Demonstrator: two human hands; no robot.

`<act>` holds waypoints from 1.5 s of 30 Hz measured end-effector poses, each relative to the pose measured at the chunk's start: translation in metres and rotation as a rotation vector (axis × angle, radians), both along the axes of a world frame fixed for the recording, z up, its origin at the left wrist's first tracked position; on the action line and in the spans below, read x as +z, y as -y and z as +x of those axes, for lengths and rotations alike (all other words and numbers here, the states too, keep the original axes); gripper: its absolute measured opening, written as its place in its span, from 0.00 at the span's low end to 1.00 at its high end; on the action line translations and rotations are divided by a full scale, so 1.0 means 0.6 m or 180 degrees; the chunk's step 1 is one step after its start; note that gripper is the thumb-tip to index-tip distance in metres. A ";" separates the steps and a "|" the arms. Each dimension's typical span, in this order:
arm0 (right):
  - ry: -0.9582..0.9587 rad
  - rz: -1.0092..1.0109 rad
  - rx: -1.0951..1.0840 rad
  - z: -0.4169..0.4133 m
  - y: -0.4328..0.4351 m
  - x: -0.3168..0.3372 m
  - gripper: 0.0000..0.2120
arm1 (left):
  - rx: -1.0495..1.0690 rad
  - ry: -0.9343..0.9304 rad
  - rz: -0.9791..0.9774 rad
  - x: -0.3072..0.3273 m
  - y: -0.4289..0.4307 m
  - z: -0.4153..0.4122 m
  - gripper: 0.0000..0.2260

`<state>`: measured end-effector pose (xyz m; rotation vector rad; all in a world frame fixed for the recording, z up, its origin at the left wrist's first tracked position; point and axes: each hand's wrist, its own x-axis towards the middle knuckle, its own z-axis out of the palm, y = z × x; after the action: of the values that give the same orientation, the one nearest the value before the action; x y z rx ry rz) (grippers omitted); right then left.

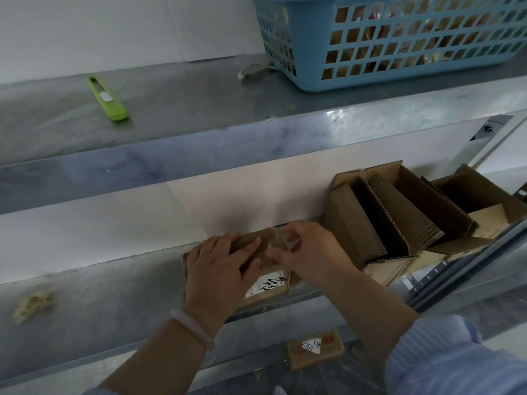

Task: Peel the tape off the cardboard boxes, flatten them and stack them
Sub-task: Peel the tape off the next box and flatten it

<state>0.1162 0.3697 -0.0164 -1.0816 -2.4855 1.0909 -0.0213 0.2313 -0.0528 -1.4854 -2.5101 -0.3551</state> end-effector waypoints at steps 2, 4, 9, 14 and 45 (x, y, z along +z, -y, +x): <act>0.0135 0.0283 0.0091 -0.014 0.007 0.005 0.18 | -0.0009 -0.0006 -0.0028 0.001 -0.001 0.000 0.19; 0.0139 0.0478 0.0088 -0.027 0.004 0.014 0.15 | -0.0010 0.0024 -0.0035 0.001 -0.001 0.000 0.19; 0.0492 0.0831 0.0307 -0.057 -0.014 0.037 0.10 | -0.0029 -0.0036 0.0184 -0.004 0.006 0.013 0.18; 0.0850 0.0733 0.0529 -0.063 -0.022 0.050 0.14 | -0.0052 -0.0065 0.0267 -0.006 0.008 0.012 0.17; 0.1154 0.0228 -0.0107 -0.095 -0.038 0.025 0.13 | 0.0006 -0.0050 0.0169 -0.002 0.004 0.013 0.17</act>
<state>0.0592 0.3926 -0.0015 -1.4011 -2.7391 0.8512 -0.0135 0.2287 -0.0542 -1.4601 -2.4699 -0.4050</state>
